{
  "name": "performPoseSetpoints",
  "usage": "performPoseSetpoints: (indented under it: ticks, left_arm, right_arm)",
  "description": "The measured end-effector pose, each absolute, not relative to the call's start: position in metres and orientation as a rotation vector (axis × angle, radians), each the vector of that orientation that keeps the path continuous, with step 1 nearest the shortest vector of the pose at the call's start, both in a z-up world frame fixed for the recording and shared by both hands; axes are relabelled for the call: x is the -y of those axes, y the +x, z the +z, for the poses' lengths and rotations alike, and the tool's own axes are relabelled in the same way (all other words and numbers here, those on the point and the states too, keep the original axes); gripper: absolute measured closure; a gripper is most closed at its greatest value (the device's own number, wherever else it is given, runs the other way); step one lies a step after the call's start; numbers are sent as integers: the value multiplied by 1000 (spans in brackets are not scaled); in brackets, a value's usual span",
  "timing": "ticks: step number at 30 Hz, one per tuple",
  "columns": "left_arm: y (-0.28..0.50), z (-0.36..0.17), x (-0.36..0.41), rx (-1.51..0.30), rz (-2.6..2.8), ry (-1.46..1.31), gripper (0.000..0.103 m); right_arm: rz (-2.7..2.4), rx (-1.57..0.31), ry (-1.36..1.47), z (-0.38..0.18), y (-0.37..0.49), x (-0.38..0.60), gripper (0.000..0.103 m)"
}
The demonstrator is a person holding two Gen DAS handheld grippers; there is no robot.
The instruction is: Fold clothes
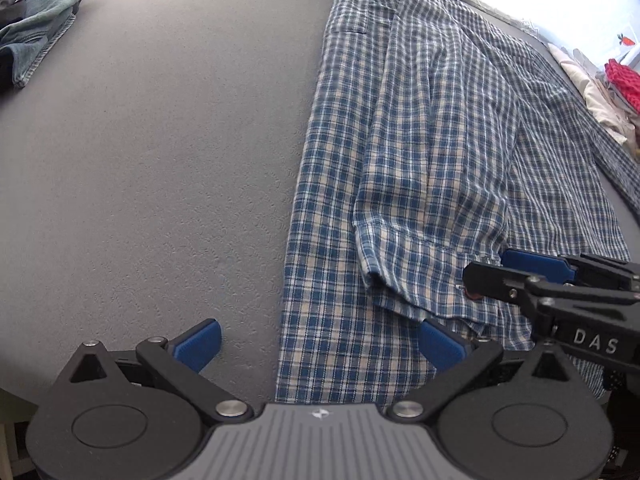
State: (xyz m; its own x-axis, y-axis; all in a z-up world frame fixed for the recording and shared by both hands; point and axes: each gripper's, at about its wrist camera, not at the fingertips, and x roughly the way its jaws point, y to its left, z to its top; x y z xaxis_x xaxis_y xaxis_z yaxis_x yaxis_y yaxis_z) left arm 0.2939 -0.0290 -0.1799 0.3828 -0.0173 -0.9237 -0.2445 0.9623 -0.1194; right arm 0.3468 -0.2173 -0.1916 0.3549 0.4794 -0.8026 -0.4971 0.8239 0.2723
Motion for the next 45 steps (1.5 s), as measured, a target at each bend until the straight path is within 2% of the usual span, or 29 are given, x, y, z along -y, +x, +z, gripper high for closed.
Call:
performPoseSetpoints:
  ticks: [2,3,4,5,6,10,13,20,25,34,45]
  left_arm:
    - [267,-166,13,-1122,183,-252,0]
    - [272,-164,11,-1096,200,-244,0]
    - [276,-162,9,-1071,217,-235,0]
    - [288,-161,10,-1049,230,-228,0]
    - [298,-159,14,-1033,238,-222,0]
    - [302,-154,48,-1018,247,-144,0]
    - [319,-160,71,-1003,224,-88,0]
    - [357,-183,118,-1034,183,-29,0]
    - [378,-212,128,-1164,232,-49,0]
    - [377,-215,125,-1168,273,-83,0]
    - [380,-214,123,-1192,266,-90,0]
  right_arm:
    - [622,-965,-121,-185,339,214,42]
    - [618,-939,-150,-182,337,214,37]
    - [607,-920,-163,-180,336,217,31]
    - [590,-900,-169,-178,337,222,17]
    - [575,-884,-170,-176,337,227,11]
    - [496,-879,-99,-176,351,259,9]
    - [439,-887,7,-178,361,291,0]
    - [311,-873,91,-180,374,379,0]
    - [150,-892,285,-189,388,468,0]
    - [-109,-827,726,-203,407,629,0]
    - [-254,-813,598,-205,438,673,0]
